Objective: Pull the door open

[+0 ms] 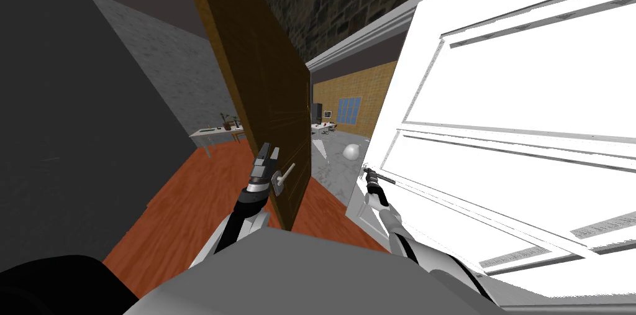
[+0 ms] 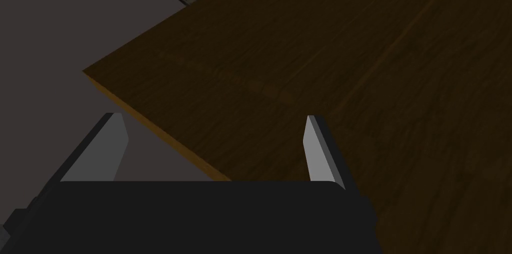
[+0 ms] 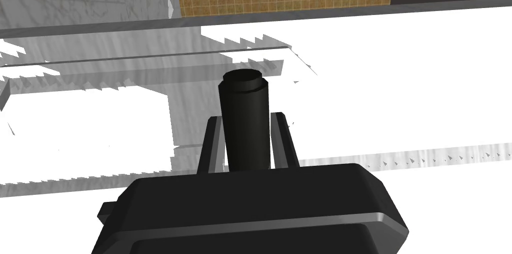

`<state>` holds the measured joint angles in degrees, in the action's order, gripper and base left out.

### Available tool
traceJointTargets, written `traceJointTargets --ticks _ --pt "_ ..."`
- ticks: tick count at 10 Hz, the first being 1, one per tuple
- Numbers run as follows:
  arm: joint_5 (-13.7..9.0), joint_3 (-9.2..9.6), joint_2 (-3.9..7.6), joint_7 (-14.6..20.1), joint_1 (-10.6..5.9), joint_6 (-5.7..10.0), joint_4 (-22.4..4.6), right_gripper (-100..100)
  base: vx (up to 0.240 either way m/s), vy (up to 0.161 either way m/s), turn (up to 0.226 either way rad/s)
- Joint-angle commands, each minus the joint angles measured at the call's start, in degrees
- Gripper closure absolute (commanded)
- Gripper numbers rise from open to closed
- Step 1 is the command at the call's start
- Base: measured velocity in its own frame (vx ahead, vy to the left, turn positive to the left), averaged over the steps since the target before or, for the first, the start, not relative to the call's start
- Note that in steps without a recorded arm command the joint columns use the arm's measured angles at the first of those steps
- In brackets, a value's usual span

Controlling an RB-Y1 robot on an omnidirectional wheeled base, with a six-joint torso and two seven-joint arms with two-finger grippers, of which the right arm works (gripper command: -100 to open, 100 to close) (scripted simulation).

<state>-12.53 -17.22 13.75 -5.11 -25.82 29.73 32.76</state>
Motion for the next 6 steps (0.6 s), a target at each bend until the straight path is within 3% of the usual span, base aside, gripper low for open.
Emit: traceJointTargets --ticks 1,4,6 --pt "-0.2 1.60 1.28 2.3 0.31 -0.11 -0.3 100 -0.058 0.102 0.032" --pt "-0.7 3.00 4.12 5.2 1.01 0.01 -1.0 100 -0.085 0.102 -0.015" --pt "-1.1 4.11 6.37 7.6 1.56 0.12 -1.5 100 -0.113 0.046 -0.032"
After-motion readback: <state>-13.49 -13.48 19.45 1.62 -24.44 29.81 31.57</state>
